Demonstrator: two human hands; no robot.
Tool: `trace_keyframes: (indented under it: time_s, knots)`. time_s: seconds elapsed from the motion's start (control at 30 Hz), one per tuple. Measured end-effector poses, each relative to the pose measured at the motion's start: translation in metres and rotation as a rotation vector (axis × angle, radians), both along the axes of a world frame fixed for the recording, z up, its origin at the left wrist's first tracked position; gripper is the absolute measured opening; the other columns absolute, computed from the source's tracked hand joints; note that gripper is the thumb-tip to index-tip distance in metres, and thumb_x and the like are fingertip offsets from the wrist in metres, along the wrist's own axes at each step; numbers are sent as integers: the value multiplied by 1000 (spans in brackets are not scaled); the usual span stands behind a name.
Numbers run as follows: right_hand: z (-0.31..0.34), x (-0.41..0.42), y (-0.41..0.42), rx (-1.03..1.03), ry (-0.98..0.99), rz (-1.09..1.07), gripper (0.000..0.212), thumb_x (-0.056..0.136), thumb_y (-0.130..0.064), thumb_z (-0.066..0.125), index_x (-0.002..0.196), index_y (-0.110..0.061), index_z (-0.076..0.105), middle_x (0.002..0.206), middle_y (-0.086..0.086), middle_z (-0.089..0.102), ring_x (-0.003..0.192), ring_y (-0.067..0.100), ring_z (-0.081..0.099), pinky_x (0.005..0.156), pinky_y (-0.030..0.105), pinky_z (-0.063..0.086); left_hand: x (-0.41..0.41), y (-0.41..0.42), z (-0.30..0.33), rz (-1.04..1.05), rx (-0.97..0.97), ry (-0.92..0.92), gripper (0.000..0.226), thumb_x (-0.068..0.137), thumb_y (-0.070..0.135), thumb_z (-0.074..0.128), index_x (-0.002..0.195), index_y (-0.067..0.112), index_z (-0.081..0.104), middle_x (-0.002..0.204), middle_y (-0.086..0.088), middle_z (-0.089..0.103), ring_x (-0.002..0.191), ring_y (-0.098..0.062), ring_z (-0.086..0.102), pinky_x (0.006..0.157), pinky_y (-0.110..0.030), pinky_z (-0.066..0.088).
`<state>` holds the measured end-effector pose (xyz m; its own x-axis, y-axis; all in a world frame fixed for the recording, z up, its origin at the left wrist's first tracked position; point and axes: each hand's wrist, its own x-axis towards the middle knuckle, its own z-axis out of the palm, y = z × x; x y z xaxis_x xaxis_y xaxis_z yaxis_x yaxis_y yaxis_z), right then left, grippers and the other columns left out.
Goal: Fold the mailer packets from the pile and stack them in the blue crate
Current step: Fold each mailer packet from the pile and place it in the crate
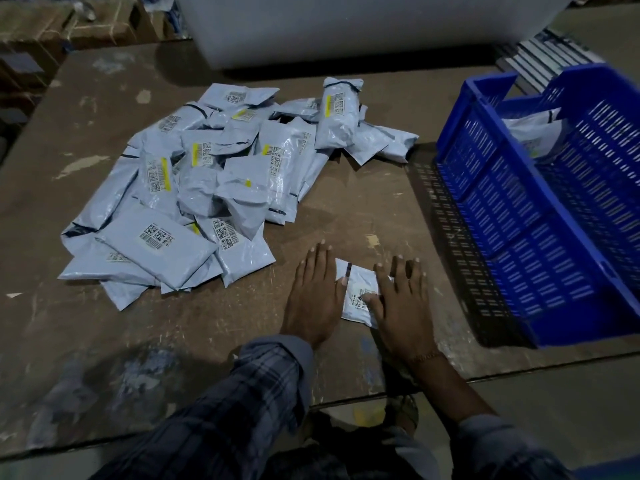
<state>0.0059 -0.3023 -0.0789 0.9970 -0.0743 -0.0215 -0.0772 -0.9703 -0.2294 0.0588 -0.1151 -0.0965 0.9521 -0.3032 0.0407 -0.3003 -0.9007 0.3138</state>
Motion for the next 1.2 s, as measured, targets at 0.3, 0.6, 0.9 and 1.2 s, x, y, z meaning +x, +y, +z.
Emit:
trace_keyframes:
  time_s: [0.3,0.6,0.9,1.2]
  knots:
    - [54,4,-22,271,-55,-167,39,81,-42,83,88,-26,48,84,-2,61,79,27,60,66,39,45,3,0,7,243,-549,64,49,115,37,31,157,21,50,165,4,44,154,-13,36,127,-40,29]
    - [165,10,-69,381,-249,-141,31,92,-22,76,118,-27,60,111,-5,70,104,18,66,90,46,57,26,-80,35,488,-143,202,65,104,34,52,163,12,33,174,-10,22,161,-32,12,129,-57,6]
    - [256,25,-150,461,-452,-39,23,91,-22,75,113,-26,69,102,-10,70,96,13,65,80,38,56,82,-161,31,493,97,505,113,89,82,50,167,16,2,176,-13,-8,161,-39,-11,108,-66,-37]
    - [281,77,-269,323,-572,-213,10,86,-13,68,84,-20,60,73,-4,61,68,22,55,62,35,41,95,-185,65,589,-46,732,166,59,94,73,156,20,-39,159,-14,-51,151,-42,-40,118,-74,-12]
